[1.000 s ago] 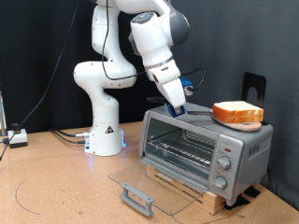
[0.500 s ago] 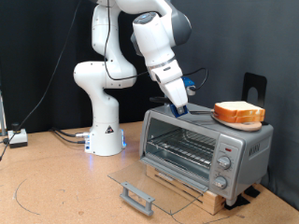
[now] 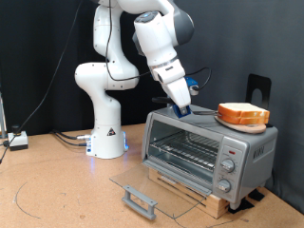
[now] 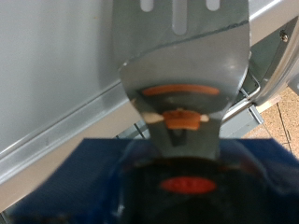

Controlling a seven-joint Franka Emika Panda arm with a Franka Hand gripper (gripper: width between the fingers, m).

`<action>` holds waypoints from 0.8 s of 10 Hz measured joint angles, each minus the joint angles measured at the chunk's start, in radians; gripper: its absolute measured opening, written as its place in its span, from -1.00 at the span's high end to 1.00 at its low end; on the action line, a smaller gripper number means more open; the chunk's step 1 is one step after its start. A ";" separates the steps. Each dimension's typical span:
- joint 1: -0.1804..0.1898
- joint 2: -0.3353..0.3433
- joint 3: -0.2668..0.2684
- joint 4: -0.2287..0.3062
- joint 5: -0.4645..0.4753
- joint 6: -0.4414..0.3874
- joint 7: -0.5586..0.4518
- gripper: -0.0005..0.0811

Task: Make a piece of toast with the oven

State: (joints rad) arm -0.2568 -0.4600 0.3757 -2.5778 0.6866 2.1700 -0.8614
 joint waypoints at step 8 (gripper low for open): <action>0.000 -0.055 -0.045 0.016 0.043 -0.076 -0.014 0.02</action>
State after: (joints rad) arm -0.2567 -0.5155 0.3309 -2.5621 0.7291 2.0943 -0.8758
